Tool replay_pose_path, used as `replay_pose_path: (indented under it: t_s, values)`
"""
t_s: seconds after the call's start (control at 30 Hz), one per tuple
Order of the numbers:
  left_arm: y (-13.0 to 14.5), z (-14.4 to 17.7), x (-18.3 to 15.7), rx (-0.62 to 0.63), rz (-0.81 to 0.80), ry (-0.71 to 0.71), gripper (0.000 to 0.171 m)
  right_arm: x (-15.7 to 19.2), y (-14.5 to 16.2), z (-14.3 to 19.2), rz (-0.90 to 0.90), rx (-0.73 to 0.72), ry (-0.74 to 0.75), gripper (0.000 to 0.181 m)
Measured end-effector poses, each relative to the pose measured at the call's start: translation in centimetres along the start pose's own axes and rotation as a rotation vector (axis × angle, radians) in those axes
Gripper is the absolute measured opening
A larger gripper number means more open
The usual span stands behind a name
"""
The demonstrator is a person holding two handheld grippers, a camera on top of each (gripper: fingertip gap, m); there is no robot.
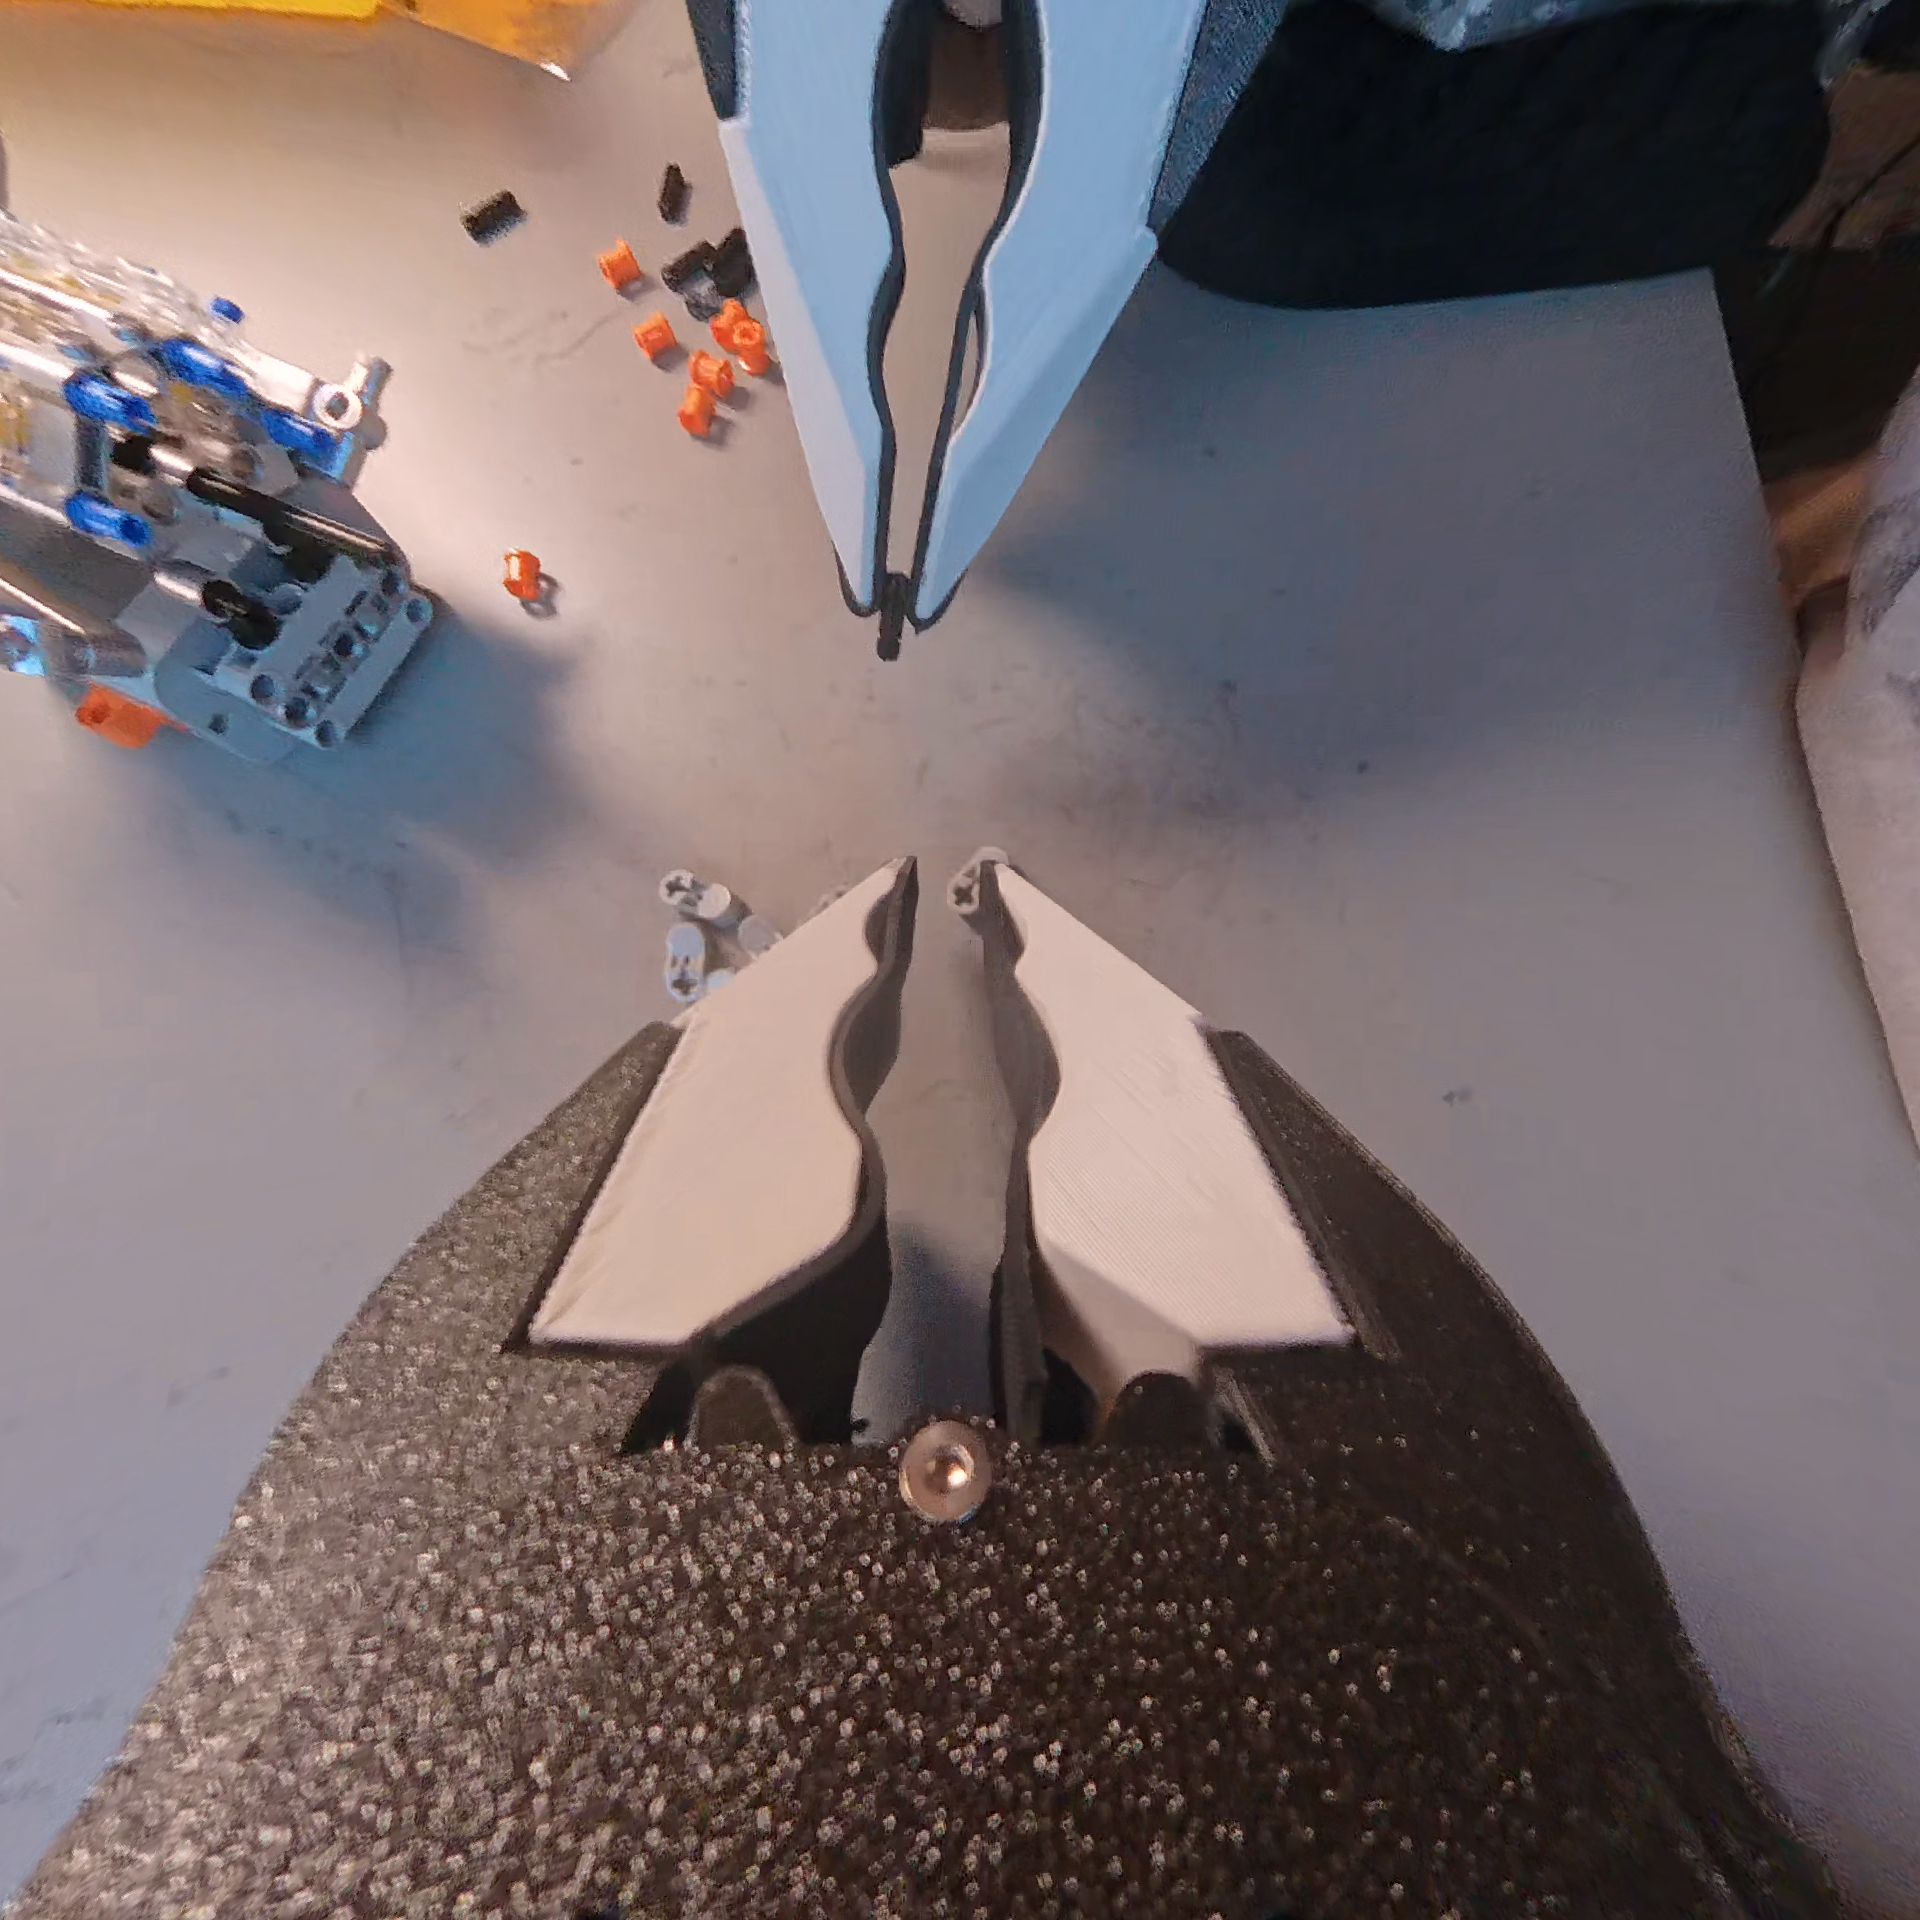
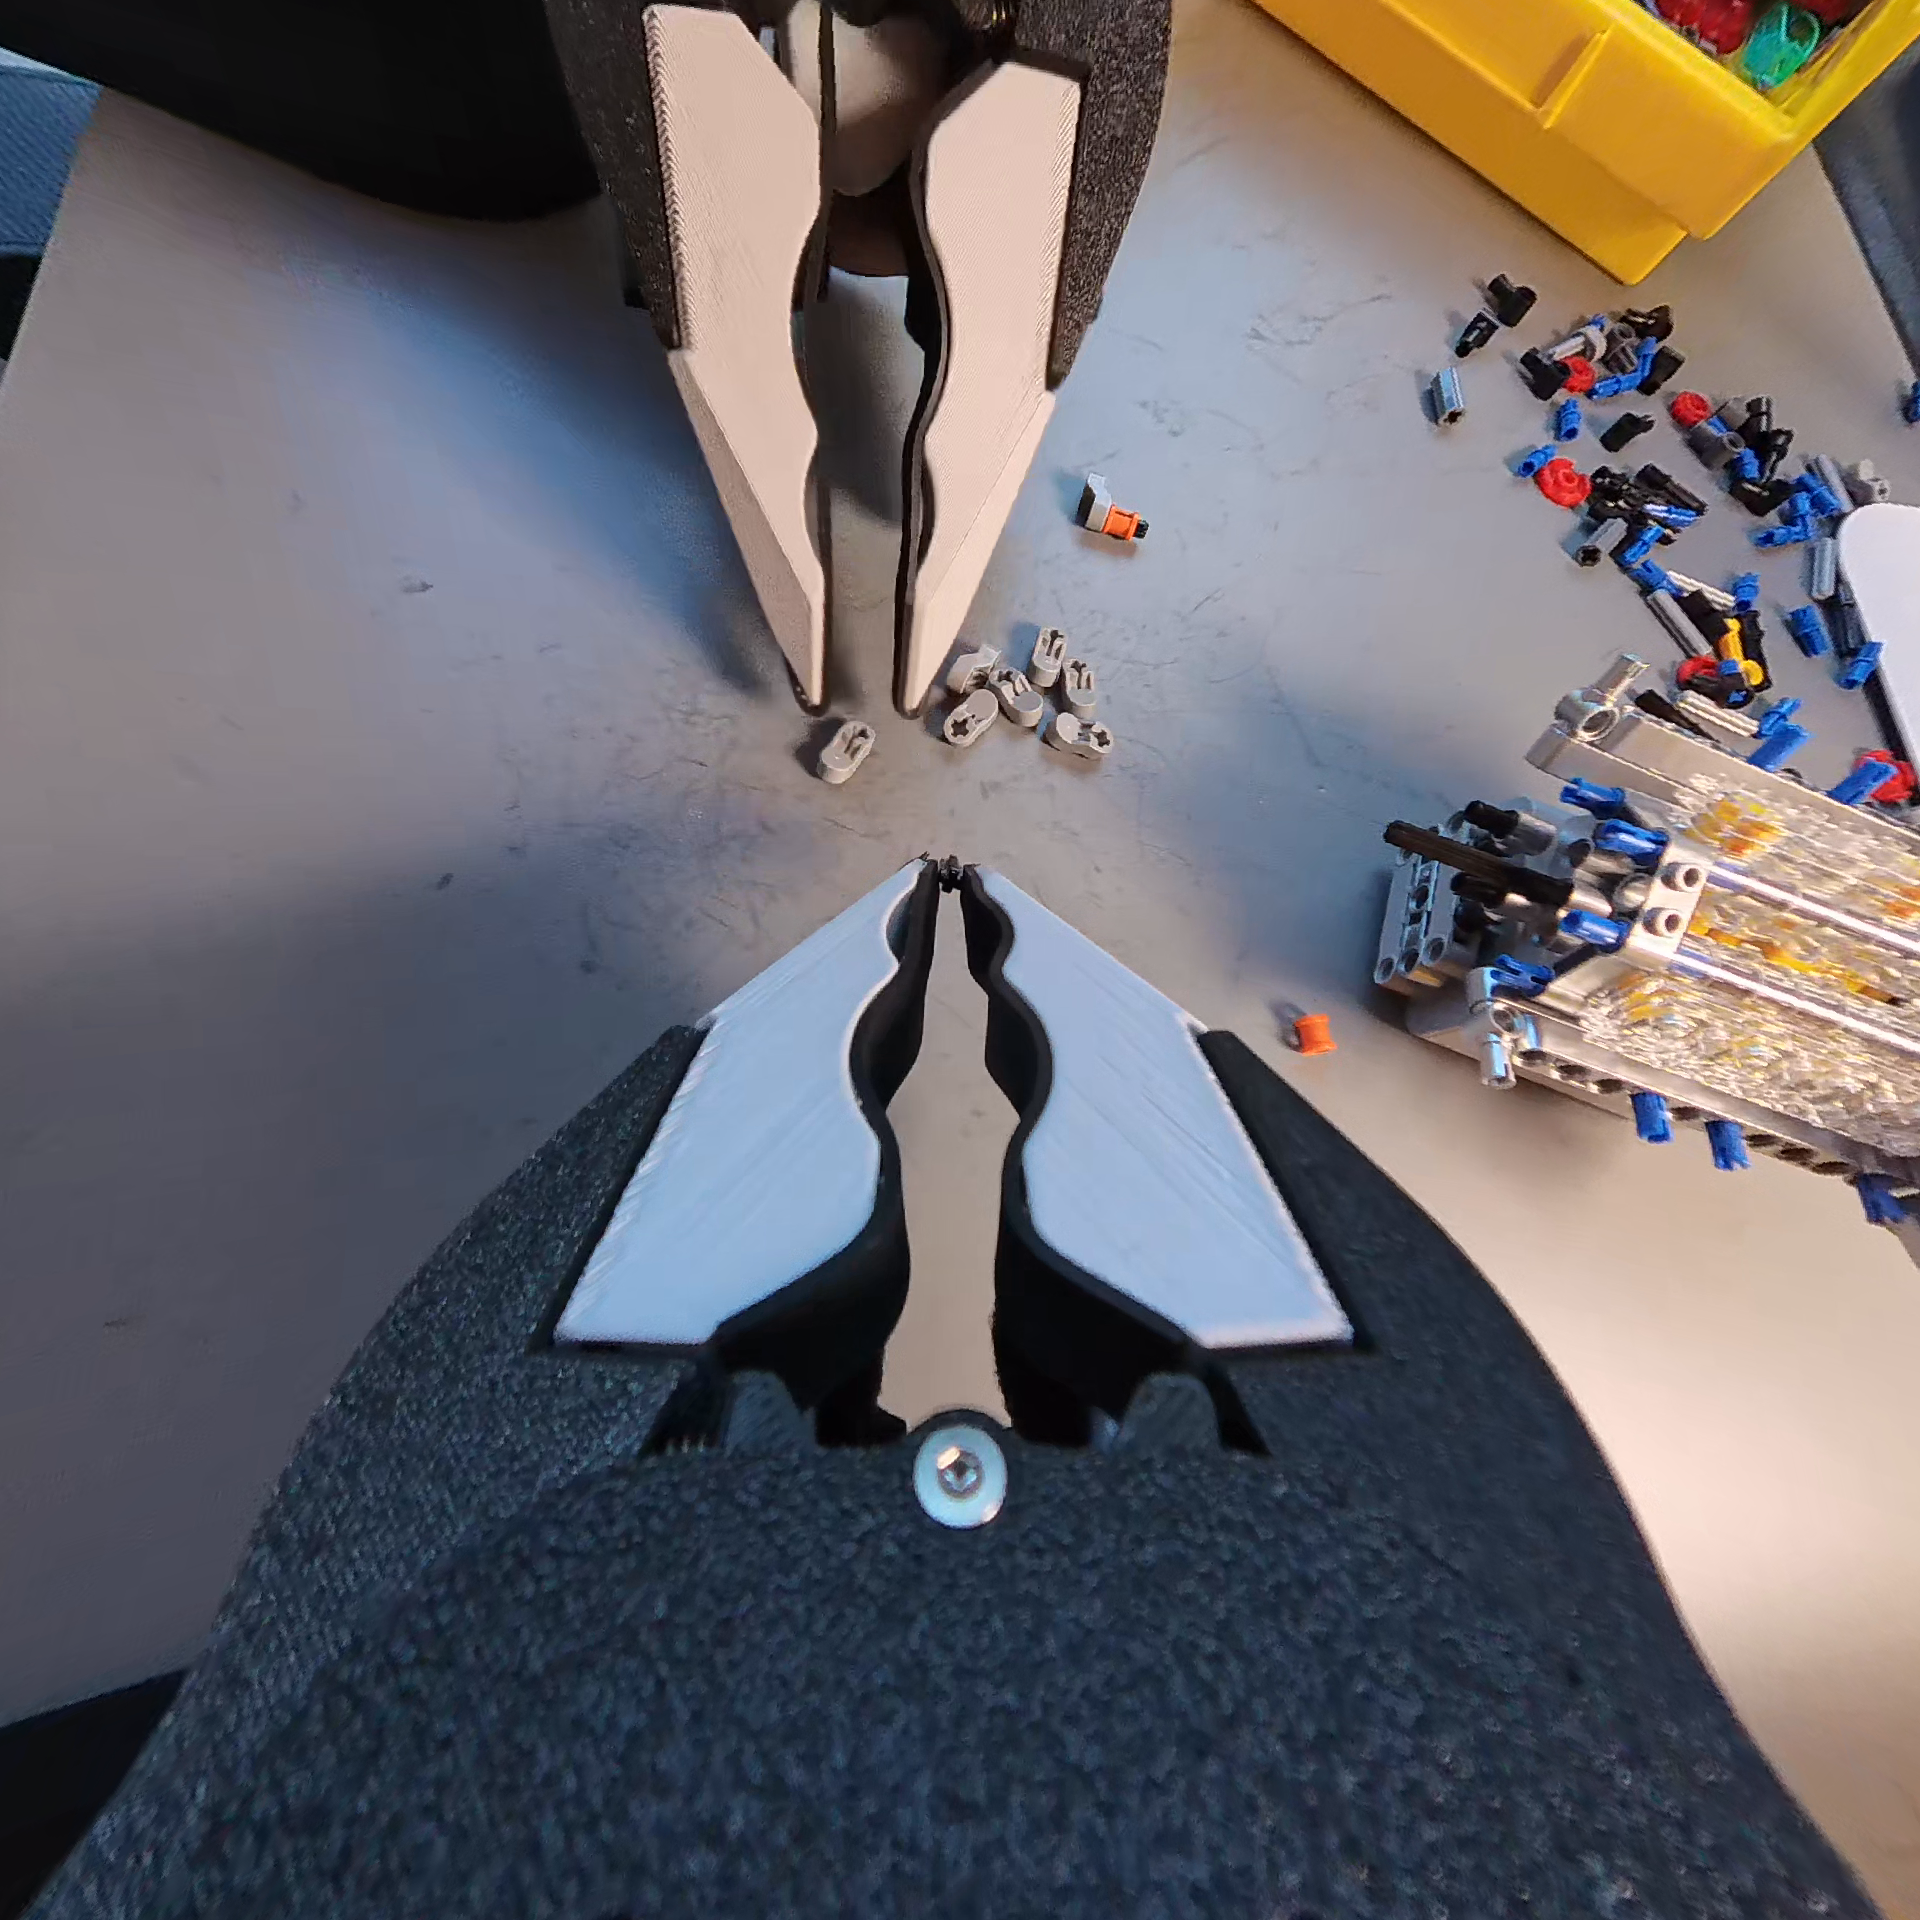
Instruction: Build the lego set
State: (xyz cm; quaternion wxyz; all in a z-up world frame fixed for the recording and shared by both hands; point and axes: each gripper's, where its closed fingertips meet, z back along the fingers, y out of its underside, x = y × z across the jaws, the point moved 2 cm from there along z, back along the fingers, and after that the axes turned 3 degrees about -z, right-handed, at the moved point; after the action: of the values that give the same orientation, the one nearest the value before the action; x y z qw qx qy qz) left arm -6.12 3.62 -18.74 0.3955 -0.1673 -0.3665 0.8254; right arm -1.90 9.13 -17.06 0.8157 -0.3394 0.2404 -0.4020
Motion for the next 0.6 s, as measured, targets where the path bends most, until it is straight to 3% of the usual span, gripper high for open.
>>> replay_pose_path:
  t_s: [0.17, 0.4, 0.6]
  values:
    - [0.6, -0.7, -0.4, 0.035, -0.022, 0.011, 0.019, 0.3, -0.1, -0.1, 0.005, -0.002, -0.013, 0.003]
    - [0.6, -1.0, -1.3, 0.059, -0.047, 0.037, 0.009, 1.1, 0.0, -0.5, 0.024, 0.009, -0.045, 0.004]
    - [0.3, -0.6, -4.0, 0.027, -0.054, 0.153, 0.011, 1.4, 0.1, -0.8, 0.026, 0.017, -0.064, 0.003]
